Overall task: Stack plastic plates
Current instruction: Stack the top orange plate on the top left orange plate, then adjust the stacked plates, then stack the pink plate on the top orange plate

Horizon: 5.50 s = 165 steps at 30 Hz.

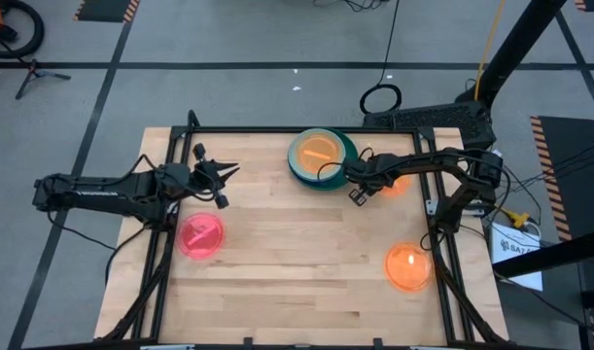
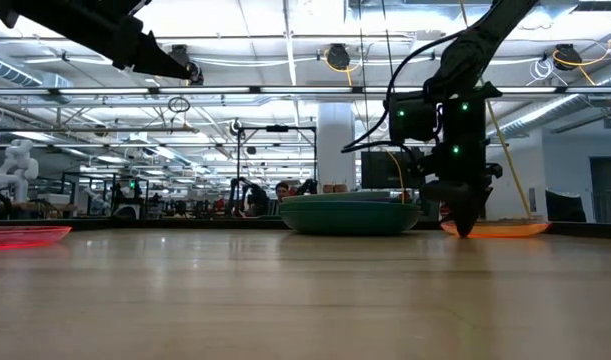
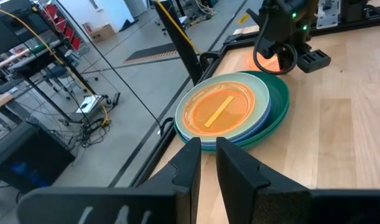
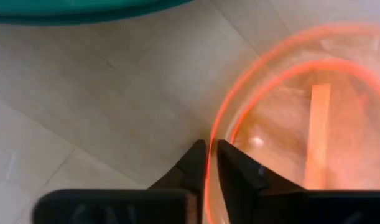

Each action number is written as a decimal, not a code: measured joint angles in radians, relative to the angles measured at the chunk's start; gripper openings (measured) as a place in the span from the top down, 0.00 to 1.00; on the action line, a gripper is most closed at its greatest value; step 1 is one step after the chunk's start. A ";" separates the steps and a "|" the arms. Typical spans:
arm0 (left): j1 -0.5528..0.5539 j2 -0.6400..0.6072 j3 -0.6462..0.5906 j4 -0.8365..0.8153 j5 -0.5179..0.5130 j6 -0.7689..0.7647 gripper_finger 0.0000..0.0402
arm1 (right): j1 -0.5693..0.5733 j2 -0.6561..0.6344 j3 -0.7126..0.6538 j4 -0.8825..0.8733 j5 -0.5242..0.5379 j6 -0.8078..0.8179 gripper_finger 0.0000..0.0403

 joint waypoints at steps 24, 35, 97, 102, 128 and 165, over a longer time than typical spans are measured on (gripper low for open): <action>0.000 0.000 0.000 -0.006 0.000 -0.025 0.86 | 0.002 -0.288 0.006 -0.124 0.042 0.026 1.00; 0.000 0.000 0.000 0.008 0.000 -0.011 0.86 | 0.069 -0.304 0.250 -0.060 0.108 -0.106 1.00; 0.000 0.000 0.000 -0.009 0.001 -0.091 0.86 | 0.198 0.182 0.598 -0.108 0.055 -0.592 0.73; 0.000 0.000 0.000 -0.026 0.001 -0.168 0.86 | 0.232 0.182 0.598 -0.140 0.055 -0.570 0.75; -0.001 0.000 0.000 -0.063 0.073 -0.337 0.86 | 0.127 0.182 0.248 0.720 -0.136 -0.772 0.90; -0.157 0.373 0.001 -0.378 0.405 -0.836 0.86 | 0.232 -0.460 -0.019 0.810 -0.369 -0.756 0.92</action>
